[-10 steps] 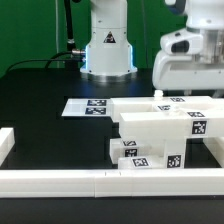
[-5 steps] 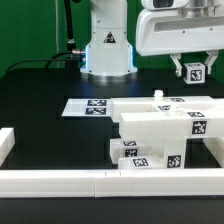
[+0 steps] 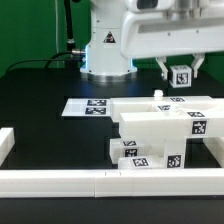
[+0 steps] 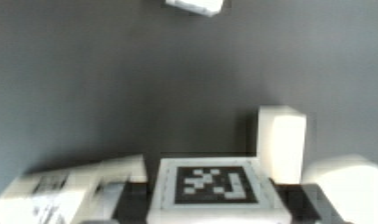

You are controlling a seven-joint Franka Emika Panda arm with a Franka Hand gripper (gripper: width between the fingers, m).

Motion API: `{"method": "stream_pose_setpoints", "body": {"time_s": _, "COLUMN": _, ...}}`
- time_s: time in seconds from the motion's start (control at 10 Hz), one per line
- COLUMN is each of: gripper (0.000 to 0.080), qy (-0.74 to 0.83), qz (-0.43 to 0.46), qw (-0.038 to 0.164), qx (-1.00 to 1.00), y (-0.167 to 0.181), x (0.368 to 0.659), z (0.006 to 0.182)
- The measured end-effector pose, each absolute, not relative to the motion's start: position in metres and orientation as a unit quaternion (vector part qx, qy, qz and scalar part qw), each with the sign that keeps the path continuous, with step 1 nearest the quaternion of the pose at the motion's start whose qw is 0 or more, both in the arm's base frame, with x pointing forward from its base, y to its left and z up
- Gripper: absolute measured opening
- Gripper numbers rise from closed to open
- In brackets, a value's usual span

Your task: Assemble chair

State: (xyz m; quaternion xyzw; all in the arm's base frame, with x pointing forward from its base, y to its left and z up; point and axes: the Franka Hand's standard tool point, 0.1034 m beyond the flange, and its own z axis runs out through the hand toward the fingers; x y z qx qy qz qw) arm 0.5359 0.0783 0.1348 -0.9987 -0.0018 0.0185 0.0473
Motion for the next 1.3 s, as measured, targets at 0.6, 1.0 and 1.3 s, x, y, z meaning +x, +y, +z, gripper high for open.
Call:
{"method": "stream_pose_setpoints", "body": {"time_s": 0.6, "gripper": 0.0279, "qy": -0.011, "qz": 0.014, "qw": 0.048, "qx": -0.999, "y": 0.069, "x": 0.561, "z": 0.141}}
{"method": "stream_pose_setpoints", "body": {"time_s": 1.0, "gripper": 0.0279, "qy": -0.080, "qz": 0.012, "qw": 0.036, "qx": -0.996, "y": 0.049, "x": 0.617, "z": 0.154}}
{"method": "stream_pose_setpoints", "body": {"time_s": 1.3, "gripper": 0.0279, "qy": -0.079, "qz": 0.010, "qw": 0.035, "qx": -0.996, "y": 0.048, "x": 0.616, "z": 0.152}}
